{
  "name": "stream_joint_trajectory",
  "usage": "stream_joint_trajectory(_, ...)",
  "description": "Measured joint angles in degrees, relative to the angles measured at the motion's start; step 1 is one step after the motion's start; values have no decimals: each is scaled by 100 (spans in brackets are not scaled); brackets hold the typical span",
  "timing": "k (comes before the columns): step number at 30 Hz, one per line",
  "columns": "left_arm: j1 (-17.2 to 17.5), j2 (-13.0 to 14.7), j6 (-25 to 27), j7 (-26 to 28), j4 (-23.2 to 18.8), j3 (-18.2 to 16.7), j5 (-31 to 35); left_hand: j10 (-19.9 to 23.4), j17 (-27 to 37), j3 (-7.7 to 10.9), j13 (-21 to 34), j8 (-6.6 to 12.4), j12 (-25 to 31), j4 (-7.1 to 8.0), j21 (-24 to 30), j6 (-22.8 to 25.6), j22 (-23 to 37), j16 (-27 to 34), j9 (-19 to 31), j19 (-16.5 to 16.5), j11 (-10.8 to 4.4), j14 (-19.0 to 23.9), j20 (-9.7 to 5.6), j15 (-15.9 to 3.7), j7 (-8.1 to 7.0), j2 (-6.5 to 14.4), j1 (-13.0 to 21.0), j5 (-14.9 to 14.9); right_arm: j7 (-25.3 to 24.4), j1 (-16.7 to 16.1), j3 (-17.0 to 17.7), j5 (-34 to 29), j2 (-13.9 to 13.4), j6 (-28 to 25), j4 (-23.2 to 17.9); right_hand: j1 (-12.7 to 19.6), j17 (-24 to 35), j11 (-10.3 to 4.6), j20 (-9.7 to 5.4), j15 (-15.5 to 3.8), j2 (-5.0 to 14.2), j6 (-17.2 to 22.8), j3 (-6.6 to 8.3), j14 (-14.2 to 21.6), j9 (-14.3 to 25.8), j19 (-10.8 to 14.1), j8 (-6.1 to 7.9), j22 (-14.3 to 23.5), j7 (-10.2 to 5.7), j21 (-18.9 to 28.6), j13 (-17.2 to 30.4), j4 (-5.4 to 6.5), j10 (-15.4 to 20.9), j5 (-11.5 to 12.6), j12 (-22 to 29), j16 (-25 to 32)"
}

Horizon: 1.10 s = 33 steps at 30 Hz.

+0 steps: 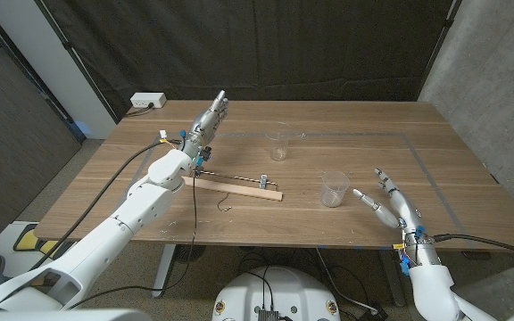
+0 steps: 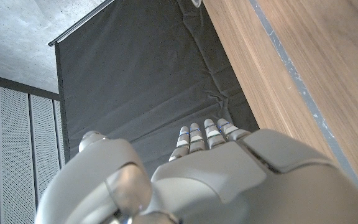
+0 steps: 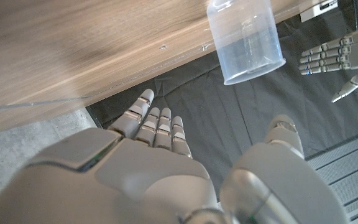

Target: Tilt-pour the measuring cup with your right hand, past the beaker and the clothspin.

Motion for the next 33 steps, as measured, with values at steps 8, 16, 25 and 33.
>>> stream_joint_trajectory(8,-17,-5,17,26,0,-13,6,0,0,-25,0,0,0,25,0,0,0,0,0,0,0,0,0,0,0,0,0,0,-167,109,-231,-323,-208,-519,-21,22,0,-2,0,-22,-23,6,0,22,0,0,28,0,-6,0,0,0,2,42,0,0)
stream_joint_trajectory(16,-36,-25,19,36,24,-15,7,0,0,-42,0,0,0,8,0,0,0,0,0,0,0,0,0,0,0,16,16,-21,-258,227,-471,-436,-443,-776,-18,68,0,-63,-1,-91,-23,52,-25,93,0,44,50,1,-53,0,0,25,64,85,23,45)
stream_joint_trajectory(25,-38,-36,-10,29,46,-17,7,30,0,-54,0,0,0,5,0,-1,0,0,0,0,-30,-1,-1,0,0,45,45,-21,-267,450,-782,-442,-675,-836,123,91,0,-117,10,-154,0,124,-48,156,0,117,50,1,-124,0,0,49,117,129,46,67)
stream_joint_trajectory(33,-38,-39,-11,28,57,-29,-12,30,0,-73,0,0,0,24,0,-1,0,0,30,-10,-30,-1,10,0,0,45,45,-21,-269,722,-1053,-291,-811,-790,305,121,0,-136,-11,-144,-30,154,-88,186,0,139,50,1,-155,1,0,57,160,173,46,67)
